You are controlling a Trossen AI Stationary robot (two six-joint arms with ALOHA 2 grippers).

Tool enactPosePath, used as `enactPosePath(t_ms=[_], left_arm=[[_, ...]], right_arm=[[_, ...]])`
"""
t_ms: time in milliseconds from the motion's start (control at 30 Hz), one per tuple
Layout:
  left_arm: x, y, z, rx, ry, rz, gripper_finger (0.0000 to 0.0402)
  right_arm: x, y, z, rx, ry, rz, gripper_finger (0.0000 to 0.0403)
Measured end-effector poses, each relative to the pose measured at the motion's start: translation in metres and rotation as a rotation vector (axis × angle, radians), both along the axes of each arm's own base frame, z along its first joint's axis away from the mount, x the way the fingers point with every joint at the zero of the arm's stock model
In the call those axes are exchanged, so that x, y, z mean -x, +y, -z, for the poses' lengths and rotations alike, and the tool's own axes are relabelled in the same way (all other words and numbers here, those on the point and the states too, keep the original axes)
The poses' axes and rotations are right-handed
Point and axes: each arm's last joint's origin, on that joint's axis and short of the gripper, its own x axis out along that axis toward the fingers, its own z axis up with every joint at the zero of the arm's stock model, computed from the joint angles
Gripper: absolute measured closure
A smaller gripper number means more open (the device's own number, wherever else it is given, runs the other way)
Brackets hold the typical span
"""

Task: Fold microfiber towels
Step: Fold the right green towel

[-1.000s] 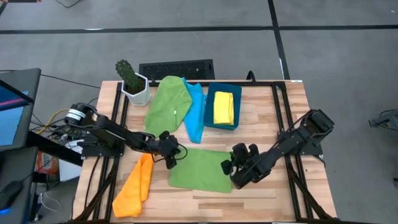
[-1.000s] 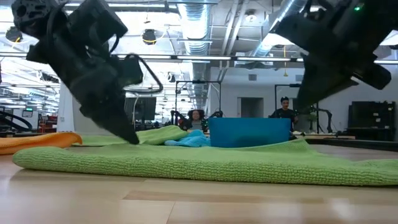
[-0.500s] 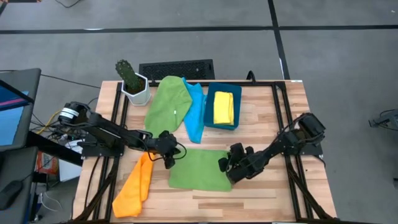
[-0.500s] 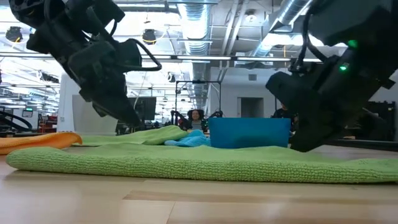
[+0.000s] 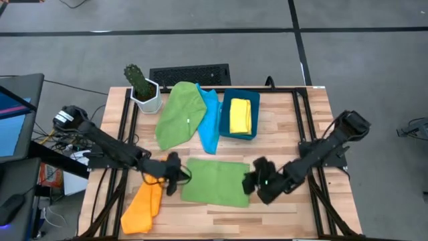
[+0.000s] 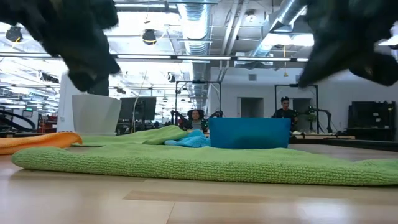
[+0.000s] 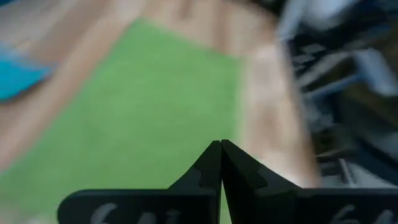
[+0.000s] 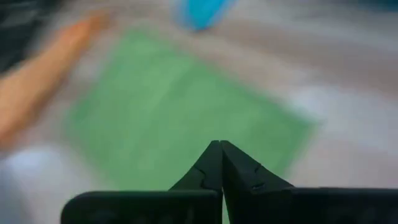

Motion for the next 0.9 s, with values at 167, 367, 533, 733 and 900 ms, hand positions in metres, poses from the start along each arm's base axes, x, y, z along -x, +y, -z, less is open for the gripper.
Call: enactPosePath(t_ms=[167,367,533,733,900], left_arm=[[0.003,-0.040,-0.004,0.007,-0.193,0.066,0.0401],[-0.015,-0.060,0.024,-0.007,-0.259,0.012,0.0401],[-0.048,-0.084,0.051,-0.037,-0.243,0.028,0.0401],[-0.089,-0.098,0.079,-0.093,-0.110,-0.035,0.0401],[-0.109,-0.101,0.086,-0.112,0.000,-0.067,0.0401]], right_arm=[[0.001,0.043,0.012,-0.001,-0.100,-0.200,0.0372],[0.006,0.072,0.055,0.004,-0.073,-0.253,0.0386],[0.005,0.087,0.084,-0.011,-0.078,-0.275,0.0385],[0.007,0.091,0.101,-0.018,-0.058,-0.254,0.0385],[0.014,0.094,0.091,-0.007,-0.042,-0.316,0.0387]])
